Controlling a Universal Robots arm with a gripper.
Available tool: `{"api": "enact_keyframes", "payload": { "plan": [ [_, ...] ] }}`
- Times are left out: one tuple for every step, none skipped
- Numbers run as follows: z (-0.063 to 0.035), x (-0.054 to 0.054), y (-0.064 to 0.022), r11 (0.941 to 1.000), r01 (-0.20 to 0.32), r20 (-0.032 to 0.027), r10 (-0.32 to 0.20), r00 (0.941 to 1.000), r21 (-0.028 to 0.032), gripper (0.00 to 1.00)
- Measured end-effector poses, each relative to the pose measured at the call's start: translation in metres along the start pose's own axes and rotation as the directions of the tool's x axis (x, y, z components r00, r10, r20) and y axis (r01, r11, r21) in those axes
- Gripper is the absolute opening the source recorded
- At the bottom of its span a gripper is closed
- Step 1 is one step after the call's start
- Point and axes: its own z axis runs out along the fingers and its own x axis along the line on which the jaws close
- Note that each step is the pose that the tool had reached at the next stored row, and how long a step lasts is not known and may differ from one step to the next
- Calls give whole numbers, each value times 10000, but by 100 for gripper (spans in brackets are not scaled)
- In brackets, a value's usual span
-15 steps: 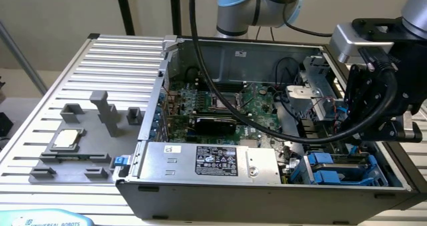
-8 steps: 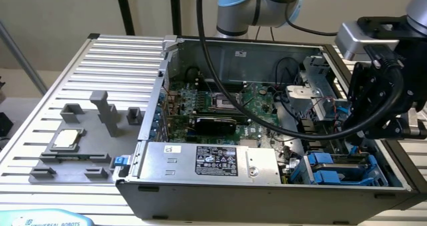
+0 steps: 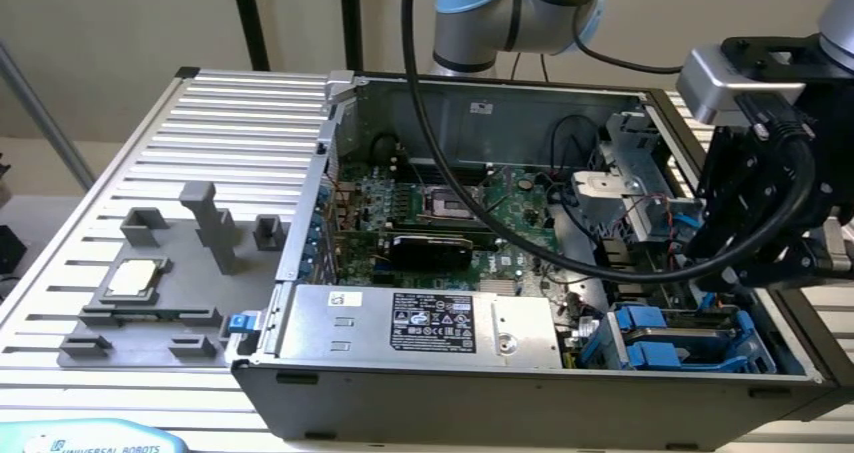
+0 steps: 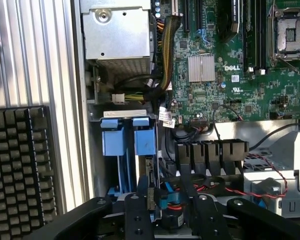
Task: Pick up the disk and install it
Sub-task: 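Insert the second disk wire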
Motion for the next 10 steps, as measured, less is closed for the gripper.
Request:
{"api": "enact_keyframes", "payload": {
  "plan": [
    [9, -2, -5, 10000, 1, -4, -1, 10000, 0, 39],
    [18, -4, -9, 10000, 0, -8, 0, 10000, 0, 39],
    [28, -6, -13, 10000, 0, -15, 0, 10000, 1, 39],
    [38, -8, -17, 10000, 0, -21, 0, 10000, 1, 39],
    [48, -10, -20, 10000, 1, -29, -1, 10000, 2, 39],
    [57, -12, -23, 10000, 1, -38, -1, 10000, 3, 39],
    [65, -14, -26, 10000, 1, -49, -1, 10000, 4, 39],
    [72, -16, -29, 10000, 1, -60, -1, 10000, 4, 39],
    [78, -18, -31, 10000, 1, -70, -1, 10000, 5, 39],
    [82, -20, -33, 10000, 1, -82, -1, 10000, 6, 39]
  ]
}}
